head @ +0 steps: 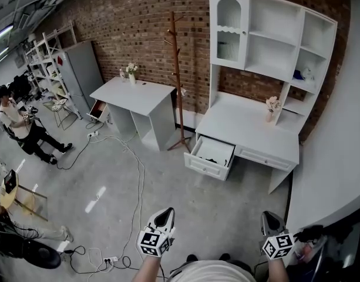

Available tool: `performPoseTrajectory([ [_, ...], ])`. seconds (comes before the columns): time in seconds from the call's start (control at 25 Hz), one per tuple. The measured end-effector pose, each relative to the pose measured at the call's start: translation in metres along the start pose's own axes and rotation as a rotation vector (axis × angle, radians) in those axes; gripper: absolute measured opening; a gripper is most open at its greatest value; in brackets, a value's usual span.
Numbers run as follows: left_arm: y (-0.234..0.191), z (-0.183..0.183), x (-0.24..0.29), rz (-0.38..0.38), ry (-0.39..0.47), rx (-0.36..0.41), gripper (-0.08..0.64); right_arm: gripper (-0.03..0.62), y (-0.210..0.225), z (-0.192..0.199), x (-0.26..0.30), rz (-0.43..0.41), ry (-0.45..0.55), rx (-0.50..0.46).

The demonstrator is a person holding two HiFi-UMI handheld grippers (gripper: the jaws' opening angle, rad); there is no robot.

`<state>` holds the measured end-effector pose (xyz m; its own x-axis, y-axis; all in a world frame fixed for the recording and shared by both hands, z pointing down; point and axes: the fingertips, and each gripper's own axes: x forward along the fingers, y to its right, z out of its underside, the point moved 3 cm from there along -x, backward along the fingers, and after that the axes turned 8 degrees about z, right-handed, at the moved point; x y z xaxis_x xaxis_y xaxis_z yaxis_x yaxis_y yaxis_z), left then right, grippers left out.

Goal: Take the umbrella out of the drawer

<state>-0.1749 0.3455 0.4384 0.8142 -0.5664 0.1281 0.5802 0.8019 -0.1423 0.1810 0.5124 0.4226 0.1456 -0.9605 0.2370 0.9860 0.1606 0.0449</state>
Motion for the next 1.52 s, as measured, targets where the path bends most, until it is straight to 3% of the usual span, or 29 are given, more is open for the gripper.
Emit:
performPoseTrajectory([
  [0.4,-0.025,0.007,-0.024,0.039,-0.017,0.005,0.029,0.032,-0.045,0.012,-0.006,0.012,-0.007,0.000],
  [0.8,-0.030,0.005,-0.020,0.076,-0.016,0.000,0.029,0.032,-0.052,0.012,-0.010,0.039,-0.023,-0.001],
  [1.52,-0.063,0.001,0.021,0.016,-0.042,-0.004,0.029,0.033,-0.044,0.009,0.075,-0.030,-0.055,0.018],
])
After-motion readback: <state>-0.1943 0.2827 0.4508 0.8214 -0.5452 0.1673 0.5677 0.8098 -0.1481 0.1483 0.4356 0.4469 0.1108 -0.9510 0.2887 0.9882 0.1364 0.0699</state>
